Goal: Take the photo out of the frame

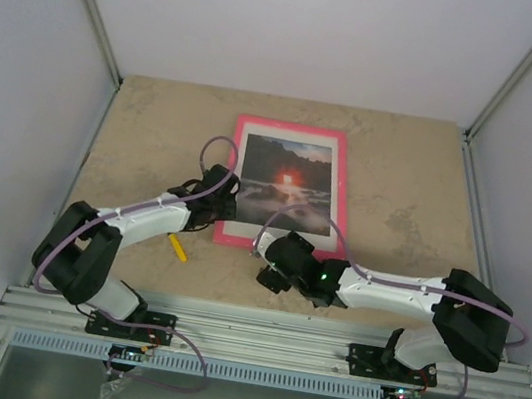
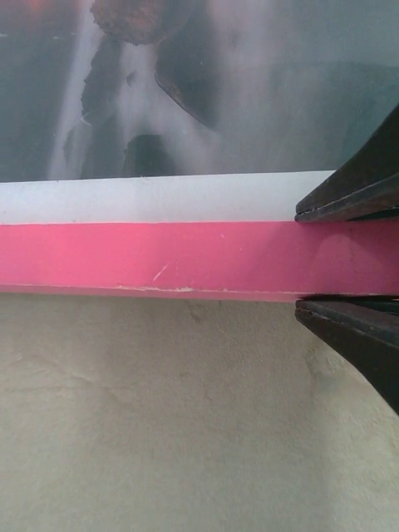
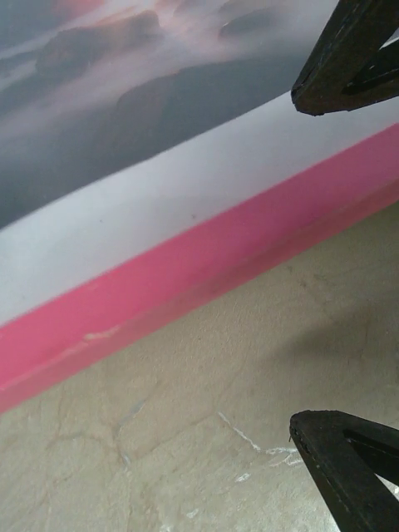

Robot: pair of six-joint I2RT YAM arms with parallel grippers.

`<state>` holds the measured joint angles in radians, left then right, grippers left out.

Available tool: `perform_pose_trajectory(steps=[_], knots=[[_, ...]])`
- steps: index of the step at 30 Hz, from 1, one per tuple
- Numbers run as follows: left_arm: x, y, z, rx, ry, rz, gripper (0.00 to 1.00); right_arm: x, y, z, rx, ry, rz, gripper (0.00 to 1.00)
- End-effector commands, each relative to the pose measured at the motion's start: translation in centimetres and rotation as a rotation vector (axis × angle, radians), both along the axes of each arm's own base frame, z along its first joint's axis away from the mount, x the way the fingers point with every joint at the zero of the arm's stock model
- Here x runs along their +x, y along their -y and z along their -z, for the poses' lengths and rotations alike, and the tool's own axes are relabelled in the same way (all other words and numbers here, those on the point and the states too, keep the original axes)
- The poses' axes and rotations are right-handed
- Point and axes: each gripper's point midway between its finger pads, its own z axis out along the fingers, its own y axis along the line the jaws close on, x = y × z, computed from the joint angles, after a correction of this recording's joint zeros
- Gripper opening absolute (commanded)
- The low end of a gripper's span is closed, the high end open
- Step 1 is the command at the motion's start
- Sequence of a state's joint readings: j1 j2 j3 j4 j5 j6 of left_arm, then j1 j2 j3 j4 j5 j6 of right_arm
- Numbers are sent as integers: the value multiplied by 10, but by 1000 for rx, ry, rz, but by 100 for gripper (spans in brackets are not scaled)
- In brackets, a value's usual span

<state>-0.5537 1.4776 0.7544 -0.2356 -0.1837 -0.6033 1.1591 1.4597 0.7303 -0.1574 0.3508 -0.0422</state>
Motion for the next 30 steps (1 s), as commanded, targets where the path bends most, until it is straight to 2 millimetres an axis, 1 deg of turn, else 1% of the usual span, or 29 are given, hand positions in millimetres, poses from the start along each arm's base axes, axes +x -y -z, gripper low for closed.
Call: perform_pose_trajectory(steps=[1,4,9,15,17,20,22,26,27,30], knots=[[22,8,-62,-75,158,-30,0,11,1,-11,-88,175,31,98],[21,4,-72,-71,177,-37,0,17,2,-13,-137,263,55,97],[17,4,-75,-80,176,-32,0,26,0,-16,-217,409,86,94],[15,8,-78,-106,179,-24,0,39,-4,-29,-248,552,128,85],[14,10,-80,-114,187,-18,0,40,-8,-30,-262,571,110,82],[14,14,-78,-131,182,-6,0,43,-14,-28,-293,600,91,78],[14,18,-76,-136,173,5,0,45,-18,-22,-320,612,81,73],[11,19,-78,-147,175,8,0,49,-21,-20,-347,649,88,62],[10,18,-78,-150,177,6,0,50,-21,-21,-349,659,93,58],[9,18,-82,-163,189,3,0,52,-18,-25,-361,688,117,44]])
